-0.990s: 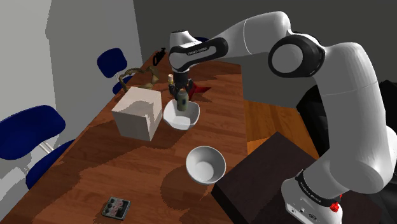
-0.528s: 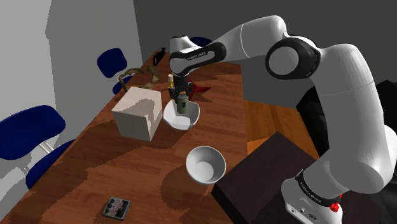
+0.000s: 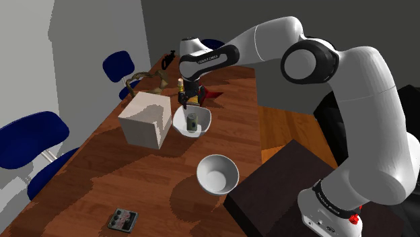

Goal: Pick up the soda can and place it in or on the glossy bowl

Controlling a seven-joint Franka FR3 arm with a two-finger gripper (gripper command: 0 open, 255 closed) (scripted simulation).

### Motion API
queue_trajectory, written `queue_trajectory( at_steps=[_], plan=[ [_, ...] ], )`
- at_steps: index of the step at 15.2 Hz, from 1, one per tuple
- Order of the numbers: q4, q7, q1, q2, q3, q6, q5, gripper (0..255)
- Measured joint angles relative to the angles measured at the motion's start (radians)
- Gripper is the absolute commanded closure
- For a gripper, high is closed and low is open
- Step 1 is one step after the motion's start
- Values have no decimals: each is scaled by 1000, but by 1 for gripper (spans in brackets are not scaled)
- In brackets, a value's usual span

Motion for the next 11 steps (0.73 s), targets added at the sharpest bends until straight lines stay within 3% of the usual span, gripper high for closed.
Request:
queue_trajectory(
  at_steps=[11],
  plan=[
    [60, -7, 0, -41, 7, -100, 10, 0]
  ],
)
